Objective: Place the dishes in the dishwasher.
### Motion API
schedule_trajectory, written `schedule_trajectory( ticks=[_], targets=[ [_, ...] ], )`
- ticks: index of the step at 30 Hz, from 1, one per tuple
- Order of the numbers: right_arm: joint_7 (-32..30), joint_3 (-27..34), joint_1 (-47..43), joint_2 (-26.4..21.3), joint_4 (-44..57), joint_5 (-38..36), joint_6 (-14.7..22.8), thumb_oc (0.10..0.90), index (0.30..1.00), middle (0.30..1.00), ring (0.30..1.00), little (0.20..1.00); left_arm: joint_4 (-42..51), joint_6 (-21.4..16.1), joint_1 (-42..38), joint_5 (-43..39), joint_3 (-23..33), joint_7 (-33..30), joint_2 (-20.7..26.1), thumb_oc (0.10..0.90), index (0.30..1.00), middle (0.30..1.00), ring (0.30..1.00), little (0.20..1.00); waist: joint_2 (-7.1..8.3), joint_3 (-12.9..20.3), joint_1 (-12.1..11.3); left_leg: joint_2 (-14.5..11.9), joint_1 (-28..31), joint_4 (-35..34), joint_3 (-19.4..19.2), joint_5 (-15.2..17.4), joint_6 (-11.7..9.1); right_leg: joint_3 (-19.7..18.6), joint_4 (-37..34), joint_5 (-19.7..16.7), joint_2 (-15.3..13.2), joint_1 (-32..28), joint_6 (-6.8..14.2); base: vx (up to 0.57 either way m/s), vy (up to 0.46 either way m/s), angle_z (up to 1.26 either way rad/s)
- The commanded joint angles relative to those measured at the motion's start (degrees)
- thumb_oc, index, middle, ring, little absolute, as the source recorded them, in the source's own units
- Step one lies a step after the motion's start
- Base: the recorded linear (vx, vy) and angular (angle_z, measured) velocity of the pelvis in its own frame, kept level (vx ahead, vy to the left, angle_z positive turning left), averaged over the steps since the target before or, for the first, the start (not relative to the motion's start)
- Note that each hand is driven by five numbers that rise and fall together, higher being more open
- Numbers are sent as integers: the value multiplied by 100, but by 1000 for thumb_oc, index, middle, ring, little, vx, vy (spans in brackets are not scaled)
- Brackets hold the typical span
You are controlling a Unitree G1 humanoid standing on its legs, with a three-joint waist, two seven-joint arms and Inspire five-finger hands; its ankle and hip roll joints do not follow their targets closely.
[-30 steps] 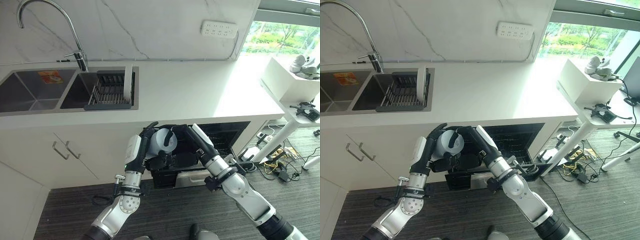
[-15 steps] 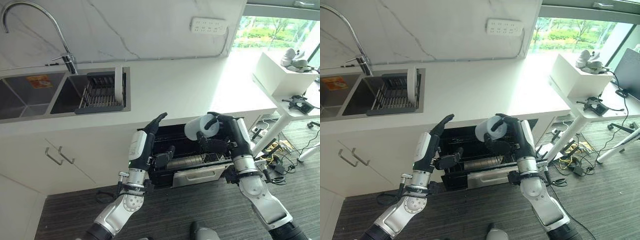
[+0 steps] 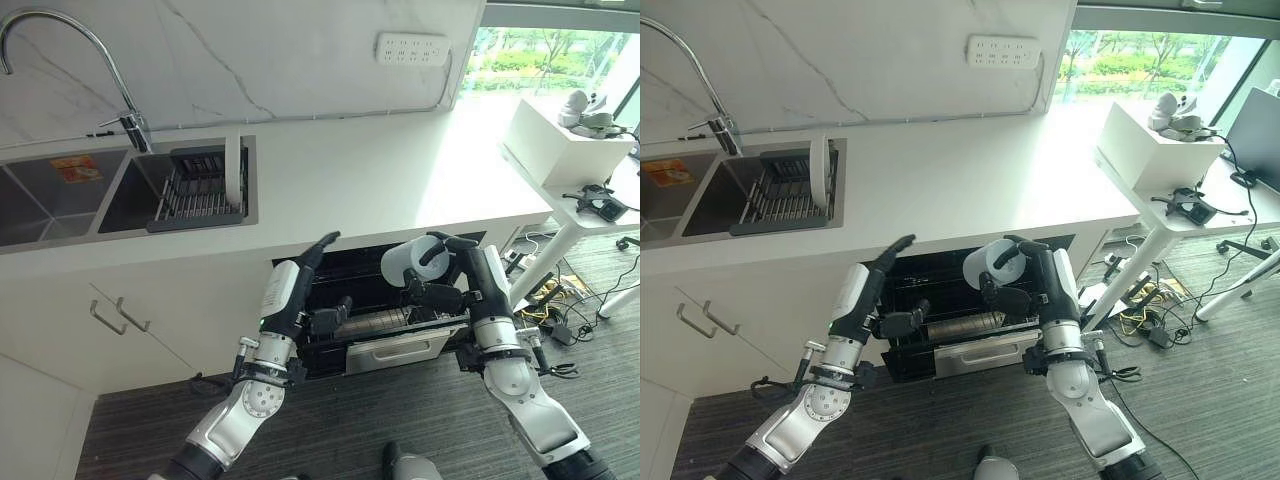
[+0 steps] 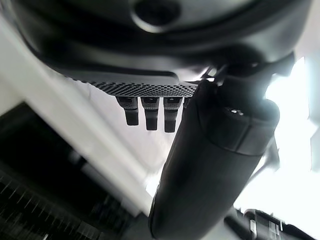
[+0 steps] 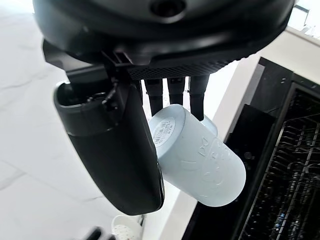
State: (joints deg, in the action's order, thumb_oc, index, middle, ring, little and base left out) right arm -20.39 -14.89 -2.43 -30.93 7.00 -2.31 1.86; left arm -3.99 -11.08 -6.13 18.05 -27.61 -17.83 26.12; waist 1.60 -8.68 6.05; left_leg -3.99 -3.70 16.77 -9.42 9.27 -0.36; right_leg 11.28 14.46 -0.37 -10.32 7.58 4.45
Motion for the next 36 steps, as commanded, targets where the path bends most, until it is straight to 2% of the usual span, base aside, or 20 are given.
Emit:
schedule_trajectory(
  ticks=[1,3,4,7,11,13,17,19,20,21,27,36],
  targets=[
    [8,597,-733,-371,359,99,765,400,300,300,300,300,281,212,-514,-157,-361,1113,226,800,900,900,900,900,-77,217,-25,-370,162,42,-326,525,-182,-382,273,1034,-13,-362,503,0,0,0],
    [35,669,-789,-502,352,68,728,400,300,300,300,300,64,269,-541,-179,-520,1556,330,800,900,900,900,900,-106,224,-21,-377,140,42,-326,507,-197,-366,273,1043,-9,-351,501,0,0,0],
    [9,749,-864,-629,331,100,690,400,300,300,300,300,-51,434,-552,-172,-624,2033,430,800,900,900,900,900,-137,219,-29,-378,109,42,-309,487,-210,-344,273,1048,-10,-335,497,0,0,0],
    [-216,851,-976,-819,293,725,514,400,300,300,300,300,-174,590,-575,-2,-729,2477,584,800,900,900,900,900,-179,205,-60,-382,76,42,-301,459,-230,-250,273,1046,-48,-334,505,0,0,0],
    [-178,908,-1139,-1150,272,873,230,400,300,300,300,300,-279,821,-696,269,-818,2795,834,800,900,900,900,900,-235,131,-89,-414,22,42,-275,346,-242,-121,273,1054,-36,-414,454,44,-1,1],
    [-136,897,-1221,-1217,225,834,197,400,300,300,300,300,-313,876,-783,364,-829,2769,896,800,900,900,900,900,-259,63,-102,-417,10,42,-220,295,-246,-70,273,1060,-7,-468,411,38,-5,4],
    [46,875,-1355,-1288,93,542,202,400,300,300,300,300,-486,982,-967,839,-822,2314,977,800,900,900,900,900,-309,-137,-126,-422,5,42,-84,157,-278,22,273,1058,71,-571,316,39,-22,12],
    [337,823,-1392,-1251,-52,138,310,400,300,300,300,300,-617,999,-1059,960,-762,2093,973,800,900,900,900,900,-319,-227,-151,-431,5,42,-44,105,-292,51,273,1062,99,-601,281,10,-47,16],
    [513,785,-1392,-1172,-224,-437,444,400,300,300,300,300,-716,1000,-1097,1009,-697,1960,948,800,900,900,900,900,-315,-285,-177,-442,-11,42,-7,75,-308,59,273,1074,120,-612,259,-13,-56,11],
    [529,771,-1394,-1120,-323,-454,531,400,300,300,300,300,-733,980,-1091,1033,-670,1911,938,800,900,900,900,900,-314,-303,-190,-448,-19,42,7,69,-313,70,273,1083,126,-617,256,-17,-48,18],
    [520,810,-1270,-914,-543,-821,769,400,300,300,300,300,-720,836,-927,1241,-613,1820,896,800,900,900,900,900,-306,-280,-207,-485,1,42,17,60,-343,137,273,1122,136,-673,240,13,-20,11],
    [342,882,-948,-401,-703,-1196,1026,400,300,300,300,300,-689,917,-771,1328,-566,1637,815,800,900,900,900,900,-313,-202,-164,-517,147,42,-48,93,-321,148,273,1194,191,-816,198,56,0,1]
  ],
)
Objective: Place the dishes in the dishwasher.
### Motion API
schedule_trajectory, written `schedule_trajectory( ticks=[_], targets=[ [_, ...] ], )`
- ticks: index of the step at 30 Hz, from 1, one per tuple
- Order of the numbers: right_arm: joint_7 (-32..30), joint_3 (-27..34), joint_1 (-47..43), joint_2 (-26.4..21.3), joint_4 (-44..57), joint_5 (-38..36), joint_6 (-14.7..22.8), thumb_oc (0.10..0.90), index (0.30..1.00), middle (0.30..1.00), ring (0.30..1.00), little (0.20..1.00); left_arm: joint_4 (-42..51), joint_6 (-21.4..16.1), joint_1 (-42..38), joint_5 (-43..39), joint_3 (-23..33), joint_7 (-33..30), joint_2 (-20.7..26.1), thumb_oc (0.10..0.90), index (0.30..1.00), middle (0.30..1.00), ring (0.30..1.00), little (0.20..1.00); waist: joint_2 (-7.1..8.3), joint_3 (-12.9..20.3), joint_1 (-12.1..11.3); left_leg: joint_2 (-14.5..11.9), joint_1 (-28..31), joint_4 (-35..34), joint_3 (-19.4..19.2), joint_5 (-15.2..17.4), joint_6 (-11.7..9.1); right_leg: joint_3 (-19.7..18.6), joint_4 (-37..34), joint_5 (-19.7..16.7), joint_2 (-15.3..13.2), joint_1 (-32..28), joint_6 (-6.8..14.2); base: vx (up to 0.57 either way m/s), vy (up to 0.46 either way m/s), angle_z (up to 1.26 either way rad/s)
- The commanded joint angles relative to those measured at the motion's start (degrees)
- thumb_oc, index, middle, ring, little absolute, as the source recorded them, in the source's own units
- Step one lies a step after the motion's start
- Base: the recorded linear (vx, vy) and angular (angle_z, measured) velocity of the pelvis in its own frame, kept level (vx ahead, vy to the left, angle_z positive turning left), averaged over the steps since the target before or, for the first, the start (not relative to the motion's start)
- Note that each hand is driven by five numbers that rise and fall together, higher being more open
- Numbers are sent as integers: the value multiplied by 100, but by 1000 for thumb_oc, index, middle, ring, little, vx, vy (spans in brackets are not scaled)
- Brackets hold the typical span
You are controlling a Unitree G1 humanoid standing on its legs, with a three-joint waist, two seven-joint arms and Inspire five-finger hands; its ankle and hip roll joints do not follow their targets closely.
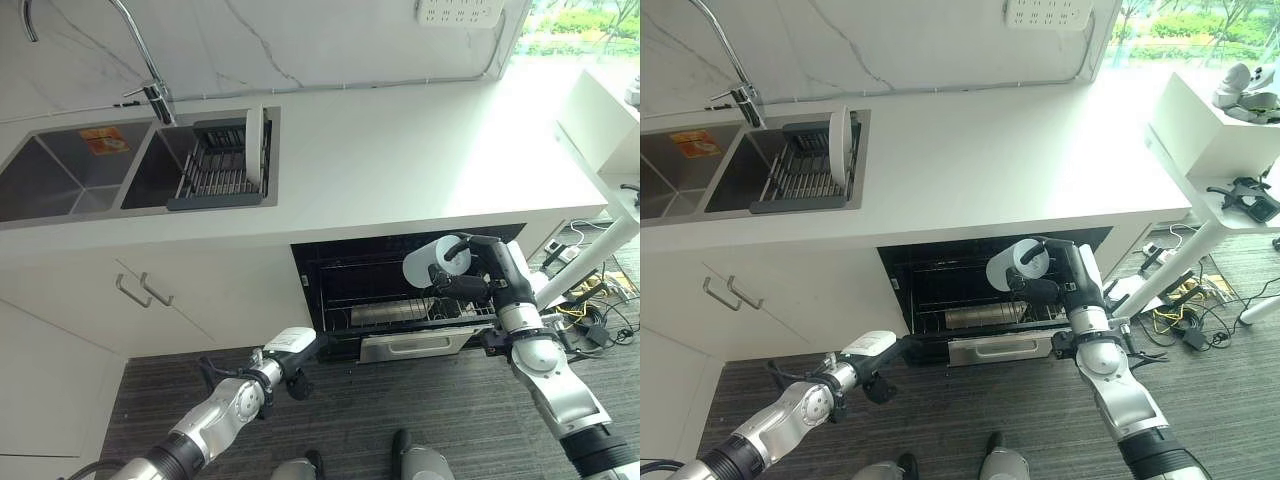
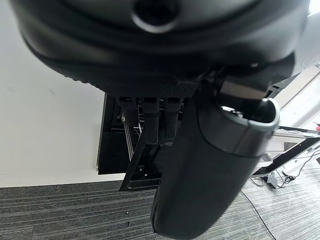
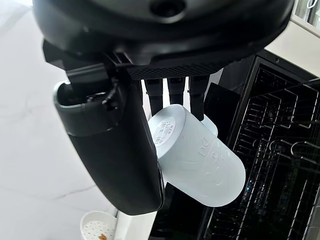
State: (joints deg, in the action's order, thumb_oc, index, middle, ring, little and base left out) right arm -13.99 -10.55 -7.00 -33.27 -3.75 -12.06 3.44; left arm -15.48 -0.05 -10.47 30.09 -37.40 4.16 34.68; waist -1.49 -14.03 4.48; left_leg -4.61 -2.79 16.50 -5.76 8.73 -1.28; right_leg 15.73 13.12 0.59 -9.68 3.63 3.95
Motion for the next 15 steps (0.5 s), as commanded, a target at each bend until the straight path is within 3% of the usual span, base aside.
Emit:
schedule_trajectory(
  ticks=[1,15],
  targets=[
    [-314,451,-480,-151,365,-200,883,400,300,300,300,300,454,-189,-328,129,416,-572,-40,800,900,900,900,900,-4,334,-8,-459,59,69,-421,144,-228,-290,407,1100,127,-425,247,30,-5,0],
    [-565,487,-485,-62,172,24,950,400,300,300,300,300,512,-311,-243,192,433,-483,12,800,900,900,900,900,-3,275,-52,-486,-27,69,-482,98,-239,-193,407,1110,111,-383,234,0,0,0]
  ],
)
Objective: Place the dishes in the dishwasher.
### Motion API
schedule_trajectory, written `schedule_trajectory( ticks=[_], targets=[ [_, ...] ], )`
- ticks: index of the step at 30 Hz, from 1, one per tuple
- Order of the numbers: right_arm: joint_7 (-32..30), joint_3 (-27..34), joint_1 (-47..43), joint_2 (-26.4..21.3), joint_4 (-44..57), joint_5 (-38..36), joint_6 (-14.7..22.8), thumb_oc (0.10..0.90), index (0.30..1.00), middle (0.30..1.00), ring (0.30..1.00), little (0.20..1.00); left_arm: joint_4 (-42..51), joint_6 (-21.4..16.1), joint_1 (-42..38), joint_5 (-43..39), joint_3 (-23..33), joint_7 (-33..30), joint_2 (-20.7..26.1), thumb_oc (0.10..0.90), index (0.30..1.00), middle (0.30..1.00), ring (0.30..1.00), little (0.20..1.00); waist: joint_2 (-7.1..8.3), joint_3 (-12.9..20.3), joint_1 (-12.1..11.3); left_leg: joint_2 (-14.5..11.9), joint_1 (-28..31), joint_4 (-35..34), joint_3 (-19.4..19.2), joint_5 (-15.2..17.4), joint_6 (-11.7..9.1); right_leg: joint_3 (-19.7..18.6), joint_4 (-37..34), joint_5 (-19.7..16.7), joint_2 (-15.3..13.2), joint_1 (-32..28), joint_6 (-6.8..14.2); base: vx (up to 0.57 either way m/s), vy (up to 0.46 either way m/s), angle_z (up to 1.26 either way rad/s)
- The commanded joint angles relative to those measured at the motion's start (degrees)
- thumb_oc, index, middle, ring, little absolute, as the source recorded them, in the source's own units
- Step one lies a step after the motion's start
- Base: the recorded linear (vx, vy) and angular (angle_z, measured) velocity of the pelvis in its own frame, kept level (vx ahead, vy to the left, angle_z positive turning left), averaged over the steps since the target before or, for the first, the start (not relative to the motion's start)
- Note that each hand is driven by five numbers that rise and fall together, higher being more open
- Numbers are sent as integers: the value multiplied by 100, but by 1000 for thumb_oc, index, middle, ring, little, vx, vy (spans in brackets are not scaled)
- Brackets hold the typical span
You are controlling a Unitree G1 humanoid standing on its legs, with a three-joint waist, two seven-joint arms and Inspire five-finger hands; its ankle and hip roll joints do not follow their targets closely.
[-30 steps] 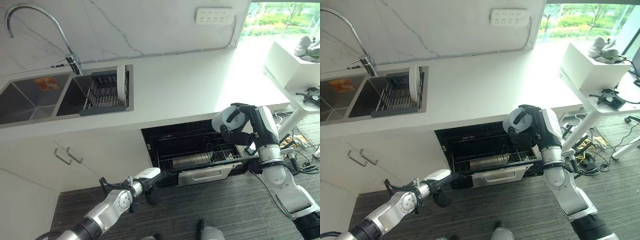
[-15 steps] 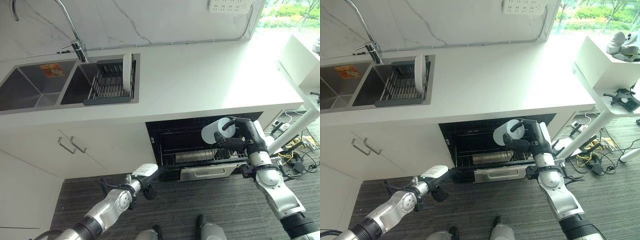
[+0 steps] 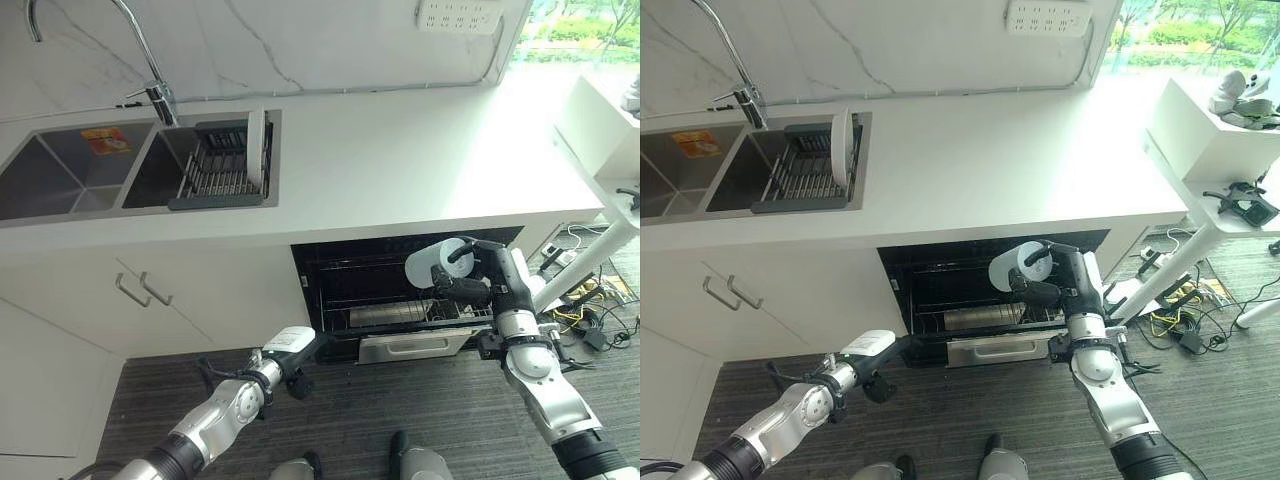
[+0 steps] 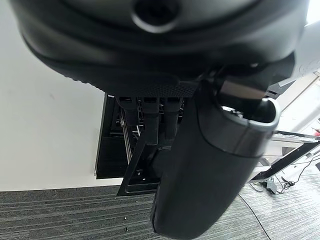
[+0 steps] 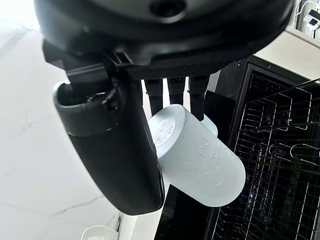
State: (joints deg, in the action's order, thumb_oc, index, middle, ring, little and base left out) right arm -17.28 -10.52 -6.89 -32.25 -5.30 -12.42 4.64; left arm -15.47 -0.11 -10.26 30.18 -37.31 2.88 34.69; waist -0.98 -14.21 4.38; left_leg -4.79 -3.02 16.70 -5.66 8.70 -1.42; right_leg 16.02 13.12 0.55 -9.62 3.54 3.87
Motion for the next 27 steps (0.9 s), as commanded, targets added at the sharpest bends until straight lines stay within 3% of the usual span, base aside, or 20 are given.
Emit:
schedule_trajectory(
  ticks=[1,15,19,27],
  targets=[
    [-231,478,-495,-163,331,84,825,400,300,300,300,300,523,-315,-257,196,421,-351,21,800,900,900,900,900,-56,294,-42,-467,-8,49,-493,100,-227,-223,407,1113,102,-371,242,0,0,0],
    [-310,400,-515,-171,367,141,775,400,300,300,300,300,874,-339,-276,165,563,-440,129,800,900,900,900,900,-82,282,-60,-459,-47,49,-472,100,-230,-237,407,1122,80,-343,246,0,0,0],
    [-345,440,-424,-121,440,276,708,400,300,300,300,300,1578,-170,-118,3,1104,-549,288,800,900,900,900,900,-150,248,-111,-453,-52,49,-412,73,-234,-182,407,1141,75,-386,219,0,0,0],
    [-315,583,-288,8,483,439,659,400,300,300,300,300,2424,-482,-47,-371,2042,-323,261,800,900,900,900,900,-204,256,-153,-437,-99,49,-290,51,-257,-162,407,1166,93,-402,179,13,-11,5]
  ],
)
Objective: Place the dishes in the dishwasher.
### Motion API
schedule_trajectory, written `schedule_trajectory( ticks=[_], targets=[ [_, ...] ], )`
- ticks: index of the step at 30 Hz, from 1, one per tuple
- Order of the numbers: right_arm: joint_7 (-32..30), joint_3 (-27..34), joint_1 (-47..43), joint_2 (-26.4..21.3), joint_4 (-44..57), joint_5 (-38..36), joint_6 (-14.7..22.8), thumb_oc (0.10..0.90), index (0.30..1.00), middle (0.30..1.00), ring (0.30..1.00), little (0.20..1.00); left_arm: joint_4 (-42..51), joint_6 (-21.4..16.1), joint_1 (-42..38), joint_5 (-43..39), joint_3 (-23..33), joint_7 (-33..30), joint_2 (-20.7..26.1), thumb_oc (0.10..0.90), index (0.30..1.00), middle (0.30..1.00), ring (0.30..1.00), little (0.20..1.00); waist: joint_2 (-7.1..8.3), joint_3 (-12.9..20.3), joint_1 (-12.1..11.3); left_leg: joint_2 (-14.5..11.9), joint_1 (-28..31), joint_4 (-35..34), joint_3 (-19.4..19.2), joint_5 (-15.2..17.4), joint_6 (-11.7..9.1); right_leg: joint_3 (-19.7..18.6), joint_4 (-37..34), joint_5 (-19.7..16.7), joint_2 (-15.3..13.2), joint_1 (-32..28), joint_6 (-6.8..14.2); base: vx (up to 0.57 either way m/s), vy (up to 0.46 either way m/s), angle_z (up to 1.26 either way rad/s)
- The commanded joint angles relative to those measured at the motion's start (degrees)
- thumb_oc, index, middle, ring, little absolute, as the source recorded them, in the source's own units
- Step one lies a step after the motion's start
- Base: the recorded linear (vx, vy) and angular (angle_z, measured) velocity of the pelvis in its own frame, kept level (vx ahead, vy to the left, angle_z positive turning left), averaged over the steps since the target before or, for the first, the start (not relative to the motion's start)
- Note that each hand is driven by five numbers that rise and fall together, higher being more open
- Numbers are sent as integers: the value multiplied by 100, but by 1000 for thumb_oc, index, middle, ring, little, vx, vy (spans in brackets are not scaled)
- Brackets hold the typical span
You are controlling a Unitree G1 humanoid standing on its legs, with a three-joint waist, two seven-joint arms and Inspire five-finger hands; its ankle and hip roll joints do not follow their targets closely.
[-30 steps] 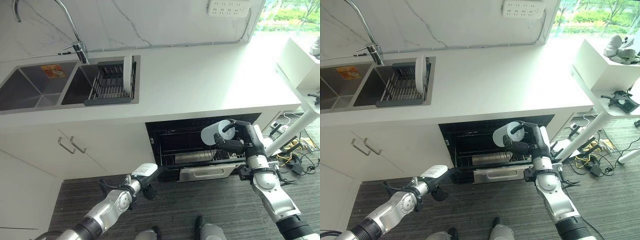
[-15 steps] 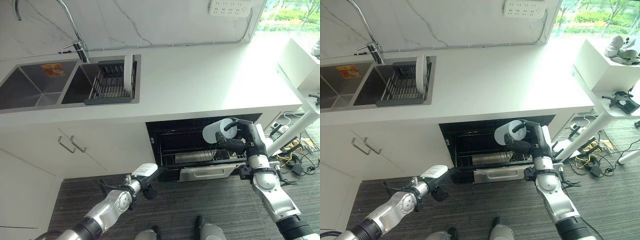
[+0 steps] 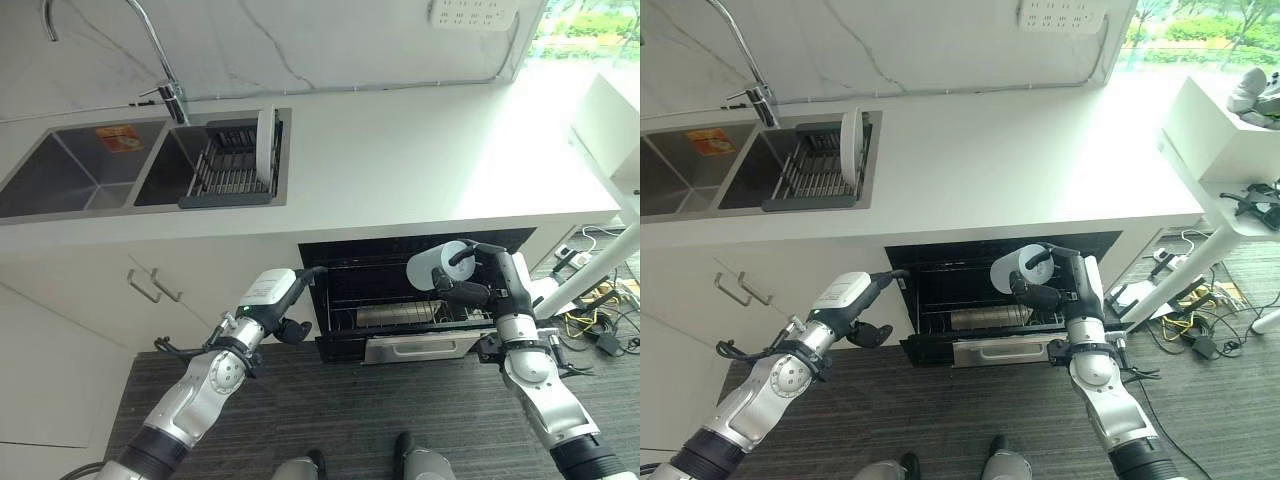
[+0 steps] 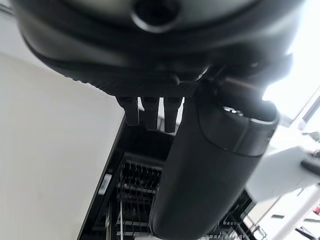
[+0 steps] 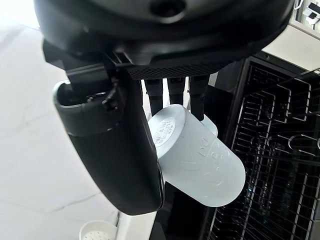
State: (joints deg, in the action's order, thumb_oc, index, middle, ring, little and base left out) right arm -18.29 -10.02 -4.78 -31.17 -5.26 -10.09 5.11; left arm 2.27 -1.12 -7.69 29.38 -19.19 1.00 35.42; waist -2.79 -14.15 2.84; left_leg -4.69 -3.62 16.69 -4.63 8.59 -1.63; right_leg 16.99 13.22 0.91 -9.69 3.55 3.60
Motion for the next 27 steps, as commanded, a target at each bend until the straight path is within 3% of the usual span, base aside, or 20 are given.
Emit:
schedule_trajectory(
  ticks=[1,9,17,25,27],
  targets=[
    [-201,529,-475,-82,482,195,622,400,300,300,300,300,728,-288,-275,-279,323,-90,132,800,900,900,900,900,-27,258,15,-446,-39,50,-384,64,-241,-273,397,1135,107,-402,205,30,-2,13],
    [-99,346,-586,-103,421,125,771,400,300,300,300,300,199,166,-780,194,-229,329,84,800,900,900,900,900,-27,263,153,-475,-38,50,-430,58,-244,-359,397,1118,153,-367,193,28,-9,0],
    [121,197,-935,-252,558,24,607,400,300,300,300,300,-140,747,-1388,-421,-953,1951,-134,800,900,900,900,900,-139,94,335,-487,-72,50,-476,-9,-259,-470,397,1043,179,-262,193,7,7,-4],
    [418,124,-1109,-383,658,81,500,400,300,300,300,300,-306,1246,-1667,-688,-1295,2582,-340,800,900,900,900,900,-379,-27,572,-449,-78,50,-648,-50,-281,-622,397,996,116,-157,200,32,80,-15],
    [620,100,-1201,-458,755,122,346,400,300,300,300,300,-570,1528,-1825,-942,-1438,2532,-530,800,900,900,900,900,-524,-81,718,-417,-82,50,-742,-56,-285,-707,397,974,88,-74,206,53,193,-19]
  ],
)
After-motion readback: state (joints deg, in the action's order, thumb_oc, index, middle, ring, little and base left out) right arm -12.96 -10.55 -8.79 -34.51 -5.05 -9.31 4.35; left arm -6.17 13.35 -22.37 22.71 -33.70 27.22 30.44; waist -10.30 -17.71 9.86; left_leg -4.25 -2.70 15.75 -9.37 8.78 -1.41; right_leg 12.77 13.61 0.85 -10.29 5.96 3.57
